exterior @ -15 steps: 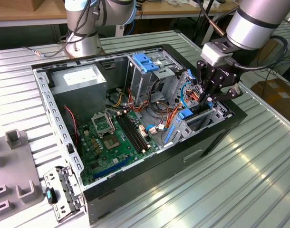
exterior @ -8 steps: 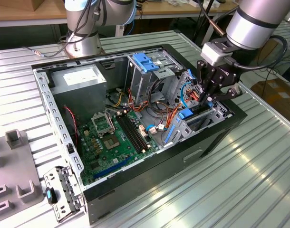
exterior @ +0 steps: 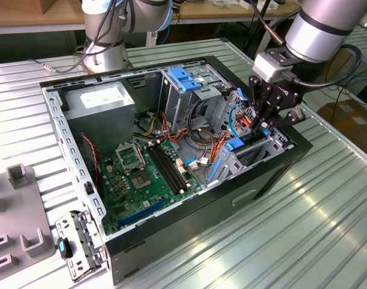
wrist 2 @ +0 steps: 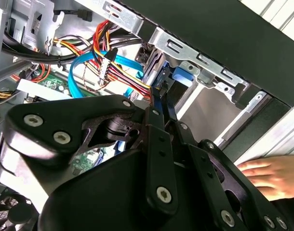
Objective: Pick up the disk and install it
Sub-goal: 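Insert the first disk wire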
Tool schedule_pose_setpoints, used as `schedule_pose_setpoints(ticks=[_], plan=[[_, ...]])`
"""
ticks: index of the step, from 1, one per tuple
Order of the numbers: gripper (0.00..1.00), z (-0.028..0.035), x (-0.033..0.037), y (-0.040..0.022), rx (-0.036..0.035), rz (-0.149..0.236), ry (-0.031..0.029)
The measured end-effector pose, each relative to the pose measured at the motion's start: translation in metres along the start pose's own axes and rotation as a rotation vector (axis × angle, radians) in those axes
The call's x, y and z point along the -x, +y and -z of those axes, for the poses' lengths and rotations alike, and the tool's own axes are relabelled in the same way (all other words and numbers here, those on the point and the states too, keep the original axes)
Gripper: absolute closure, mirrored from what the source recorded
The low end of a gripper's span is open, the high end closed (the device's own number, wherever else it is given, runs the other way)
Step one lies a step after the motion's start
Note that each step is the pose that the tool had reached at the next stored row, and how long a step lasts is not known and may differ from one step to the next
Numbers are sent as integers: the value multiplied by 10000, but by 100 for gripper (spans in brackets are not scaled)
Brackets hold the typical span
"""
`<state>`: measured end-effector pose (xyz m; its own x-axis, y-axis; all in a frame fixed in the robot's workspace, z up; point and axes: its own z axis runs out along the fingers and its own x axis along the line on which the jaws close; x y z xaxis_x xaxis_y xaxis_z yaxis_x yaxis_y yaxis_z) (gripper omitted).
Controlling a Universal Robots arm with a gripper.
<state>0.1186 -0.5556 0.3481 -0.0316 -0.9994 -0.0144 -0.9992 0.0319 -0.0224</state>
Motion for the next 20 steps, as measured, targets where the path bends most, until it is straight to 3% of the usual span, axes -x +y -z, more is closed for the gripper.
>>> schedule_pose_setpoints(ticks=[3,7,20], plan=[[83,-3,-10,0,1,-6,-38],[83,-9,-20,0,5,-8,-160],[83,-11,-32,-1,15,394,-176]])
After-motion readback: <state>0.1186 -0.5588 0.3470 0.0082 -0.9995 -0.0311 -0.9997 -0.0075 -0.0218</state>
